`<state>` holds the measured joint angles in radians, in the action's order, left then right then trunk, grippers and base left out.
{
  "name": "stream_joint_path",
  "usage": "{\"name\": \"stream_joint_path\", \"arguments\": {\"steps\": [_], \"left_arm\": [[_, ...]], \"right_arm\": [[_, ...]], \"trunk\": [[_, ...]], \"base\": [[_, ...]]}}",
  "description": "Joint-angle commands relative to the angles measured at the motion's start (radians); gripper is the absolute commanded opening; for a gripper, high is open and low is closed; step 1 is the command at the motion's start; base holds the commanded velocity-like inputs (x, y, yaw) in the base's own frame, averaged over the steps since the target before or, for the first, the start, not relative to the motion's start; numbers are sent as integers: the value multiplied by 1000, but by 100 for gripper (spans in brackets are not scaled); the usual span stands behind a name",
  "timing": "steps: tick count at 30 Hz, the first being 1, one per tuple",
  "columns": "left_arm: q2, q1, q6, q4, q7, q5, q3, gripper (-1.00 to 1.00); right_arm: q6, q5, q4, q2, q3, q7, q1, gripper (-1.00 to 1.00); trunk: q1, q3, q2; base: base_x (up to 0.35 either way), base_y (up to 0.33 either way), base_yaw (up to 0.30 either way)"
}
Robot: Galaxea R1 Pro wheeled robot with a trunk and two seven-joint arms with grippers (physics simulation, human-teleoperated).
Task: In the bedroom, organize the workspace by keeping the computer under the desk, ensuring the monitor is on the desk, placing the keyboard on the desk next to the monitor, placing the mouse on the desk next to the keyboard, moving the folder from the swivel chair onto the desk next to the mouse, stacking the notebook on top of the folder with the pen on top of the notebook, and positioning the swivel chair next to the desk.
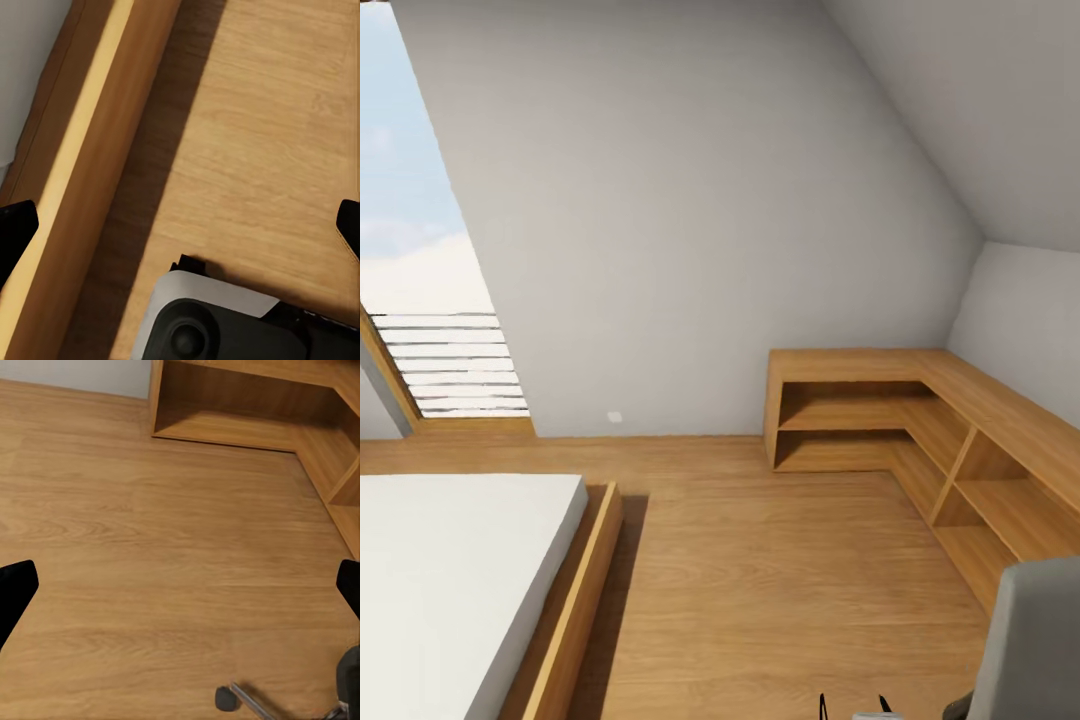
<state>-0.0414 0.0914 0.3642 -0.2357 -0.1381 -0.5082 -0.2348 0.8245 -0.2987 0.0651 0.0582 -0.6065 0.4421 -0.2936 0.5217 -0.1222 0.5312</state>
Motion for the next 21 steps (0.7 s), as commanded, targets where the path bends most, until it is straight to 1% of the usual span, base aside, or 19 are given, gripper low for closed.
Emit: {"name": "stream_joint_path", "arguments": {"steps": [1,7,16,21], "left_arm": [[0,1,2,-1,-8,-3,-9,100],[0,1,2,-1,-8,-3,-9,100],[-1,1,2,-1,-8,-3,-8,100],[0,1,2,-1,-8,-3,-8,100]], "right_arm": [[2,-5,-1,0,-9,6,-1,100],[1,-5,-1,0,-9,6,-1,100],[1,-5,-1,0,-9,6,-1,100],[1,-5,-1,0,-9,6,-1,100]], "trunk": [[1,-2,2],[1,-2,2],[1,-2,2],[1,-2,2]], "base": [[323,0,0],[323,12,0],[300,174,0],[307,88,0]]}}
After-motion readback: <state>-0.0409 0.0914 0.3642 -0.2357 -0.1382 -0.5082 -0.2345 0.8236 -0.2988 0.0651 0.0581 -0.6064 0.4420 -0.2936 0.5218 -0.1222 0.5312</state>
